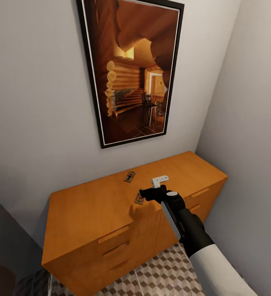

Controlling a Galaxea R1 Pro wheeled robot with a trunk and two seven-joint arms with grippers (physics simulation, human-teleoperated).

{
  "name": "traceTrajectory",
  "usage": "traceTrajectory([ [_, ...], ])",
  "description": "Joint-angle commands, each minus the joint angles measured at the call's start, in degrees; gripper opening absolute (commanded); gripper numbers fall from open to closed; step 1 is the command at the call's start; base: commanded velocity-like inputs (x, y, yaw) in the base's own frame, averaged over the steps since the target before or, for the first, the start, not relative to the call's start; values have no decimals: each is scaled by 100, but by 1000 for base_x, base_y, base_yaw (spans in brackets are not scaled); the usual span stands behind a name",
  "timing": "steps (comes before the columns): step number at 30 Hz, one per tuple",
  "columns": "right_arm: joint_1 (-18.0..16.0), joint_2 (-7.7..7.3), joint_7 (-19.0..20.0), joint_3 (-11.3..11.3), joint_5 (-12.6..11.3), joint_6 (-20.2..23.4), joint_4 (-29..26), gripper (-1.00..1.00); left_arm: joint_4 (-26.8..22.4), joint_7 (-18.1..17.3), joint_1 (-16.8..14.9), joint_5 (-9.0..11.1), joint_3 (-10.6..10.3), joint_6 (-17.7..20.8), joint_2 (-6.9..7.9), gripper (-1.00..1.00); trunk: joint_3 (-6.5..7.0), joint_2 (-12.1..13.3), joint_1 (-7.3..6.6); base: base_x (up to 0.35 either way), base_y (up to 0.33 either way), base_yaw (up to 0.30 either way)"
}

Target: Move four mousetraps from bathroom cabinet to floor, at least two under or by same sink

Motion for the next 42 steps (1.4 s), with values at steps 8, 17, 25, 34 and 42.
traceTrajectory([
  [8,-5,0,8,7,-10,28,-6,100,24,7,-10,42,-49,-42,-3,100,-83,-13,3,1,0,0],
  [17,-5,8,0,17,35,38,-22,100,24,7,-10,42,-49,-42,-3,100,-103,-13,3,0,0,0],
  [25,-5,9,-1,8,75,45,-23,100,24,7,-10,42,-49,-42,-3,100,-104,-13,3,0,0,0],
  [34,-5,9,-1,12,77,46,-32,100,24,7,-10,42,-49,-42,-3,100,-104,-13,3,103,0,0],
  [42,-5,9,-5,14,77,46,-32,100,24,7,-10,42,-49,-42,-3,100,-104,-13,3,130,0,0],
])
